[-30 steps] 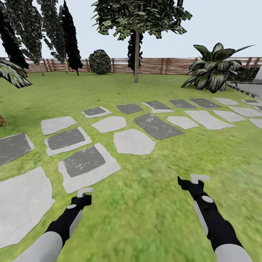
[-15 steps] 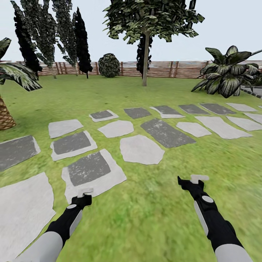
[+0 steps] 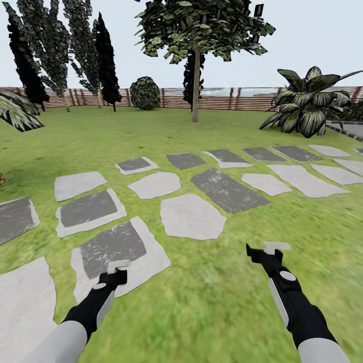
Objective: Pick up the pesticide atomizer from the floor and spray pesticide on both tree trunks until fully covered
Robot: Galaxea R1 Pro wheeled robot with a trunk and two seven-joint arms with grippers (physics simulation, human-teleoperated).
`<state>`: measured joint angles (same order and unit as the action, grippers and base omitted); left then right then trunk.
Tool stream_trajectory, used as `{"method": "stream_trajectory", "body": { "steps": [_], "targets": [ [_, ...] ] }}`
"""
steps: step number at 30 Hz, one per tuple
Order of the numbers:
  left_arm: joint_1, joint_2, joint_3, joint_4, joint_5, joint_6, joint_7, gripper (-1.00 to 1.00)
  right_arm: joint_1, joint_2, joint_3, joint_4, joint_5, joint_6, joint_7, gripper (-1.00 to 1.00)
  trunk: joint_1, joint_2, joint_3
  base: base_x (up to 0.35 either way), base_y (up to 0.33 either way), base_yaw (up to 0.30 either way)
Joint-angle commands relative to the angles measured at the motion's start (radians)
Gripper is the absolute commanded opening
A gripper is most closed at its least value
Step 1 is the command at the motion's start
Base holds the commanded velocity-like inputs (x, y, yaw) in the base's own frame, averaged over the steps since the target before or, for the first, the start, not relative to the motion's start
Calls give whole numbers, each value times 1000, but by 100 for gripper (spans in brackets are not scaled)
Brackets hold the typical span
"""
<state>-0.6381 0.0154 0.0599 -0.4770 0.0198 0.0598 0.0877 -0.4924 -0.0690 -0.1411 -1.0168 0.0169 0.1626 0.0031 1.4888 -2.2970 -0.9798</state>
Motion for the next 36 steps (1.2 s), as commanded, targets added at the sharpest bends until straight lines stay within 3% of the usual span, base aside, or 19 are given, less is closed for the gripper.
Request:
{"method": "stream_trajectory", "body": {
  "steps": [1,31,36],
  "targets": [
    [0,0,0,0,0,0,0,-100,0,1,0,0,0,0,0,100,0,0,0,340,0,-5],
    [-1,0,0,0,-1,1,0,-100,0,3,1,1,0,0,0,100,0,0,0,340,0,0],
    [-5,-30,-5,-1,-4,3,0,-100,0,2,2,8,5,0,-3,100,0,0,0,340,0,0]
  ]
}}
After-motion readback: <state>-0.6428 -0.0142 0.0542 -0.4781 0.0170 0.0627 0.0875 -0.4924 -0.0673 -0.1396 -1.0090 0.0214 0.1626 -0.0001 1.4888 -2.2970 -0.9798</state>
